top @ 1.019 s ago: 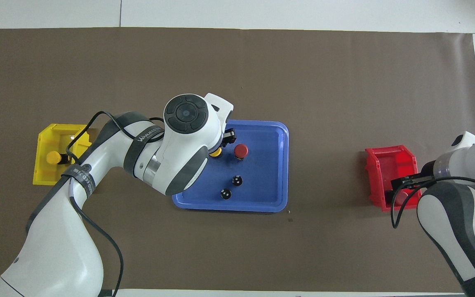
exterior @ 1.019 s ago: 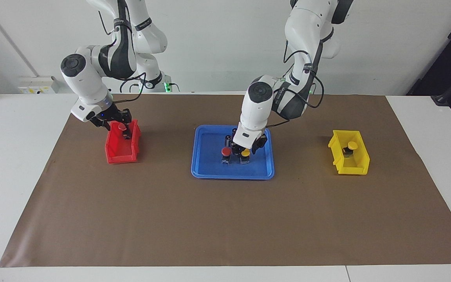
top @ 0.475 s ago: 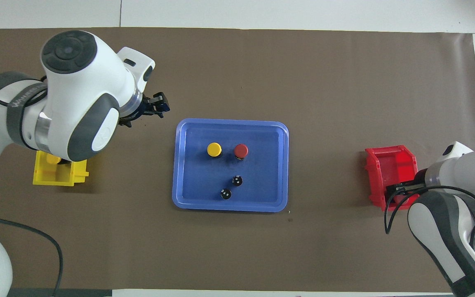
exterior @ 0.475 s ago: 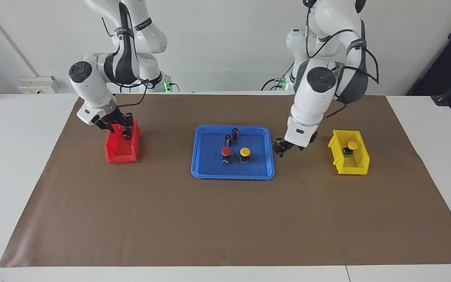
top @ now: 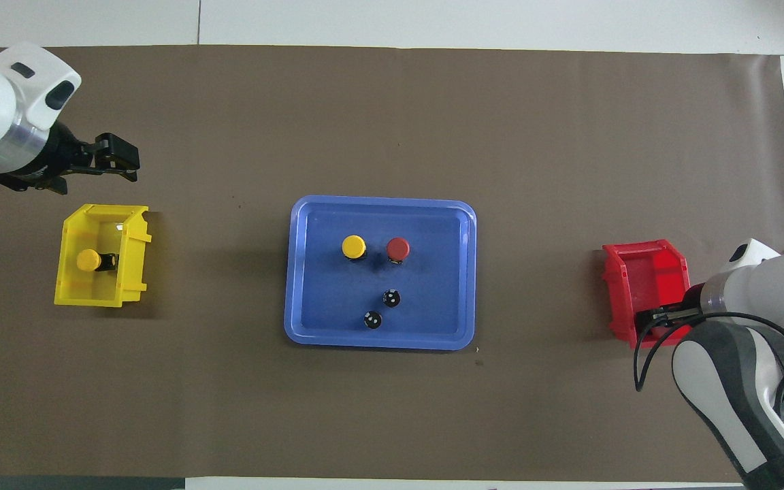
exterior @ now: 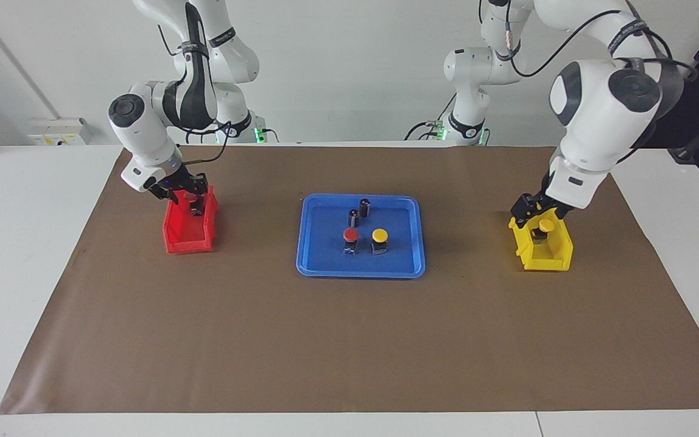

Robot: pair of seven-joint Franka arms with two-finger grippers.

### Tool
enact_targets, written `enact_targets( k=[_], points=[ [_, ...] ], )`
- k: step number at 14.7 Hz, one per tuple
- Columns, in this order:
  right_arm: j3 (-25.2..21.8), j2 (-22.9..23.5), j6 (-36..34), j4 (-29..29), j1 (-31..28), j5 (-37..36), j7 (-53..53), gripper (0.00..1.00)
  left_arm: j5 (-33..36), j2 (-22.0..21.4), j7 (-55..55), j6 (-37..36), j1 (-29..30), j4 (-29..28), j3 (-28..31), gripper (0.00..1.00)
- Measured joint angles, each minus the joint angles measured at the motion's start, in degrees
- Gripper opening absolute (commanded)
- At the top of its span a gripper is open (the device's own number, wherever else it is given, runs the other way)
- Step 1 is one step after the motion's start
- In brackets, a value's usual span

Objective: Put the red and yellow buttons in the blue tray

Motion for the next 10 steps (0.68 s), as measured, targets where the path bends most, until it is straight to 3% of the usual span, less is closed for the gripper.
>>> enact_targets(
  k=[5, 10],
  points=[
    [0.0, -0.2, 0.0, -0.3, 0.0, 0.0, -0.6, 0.68, -1.0, -6.6, 13.4, -8.2, 3.2, 0.0, 0.2, 1.0],
    [0.0, -0.2, 0.0, -0.5, 0.0, 0.0, -0.8, 0.63, -1.1, -9.4, 18.9, -10.6, 4.0, 0.0, 2.0, 1.0]
  ],
)
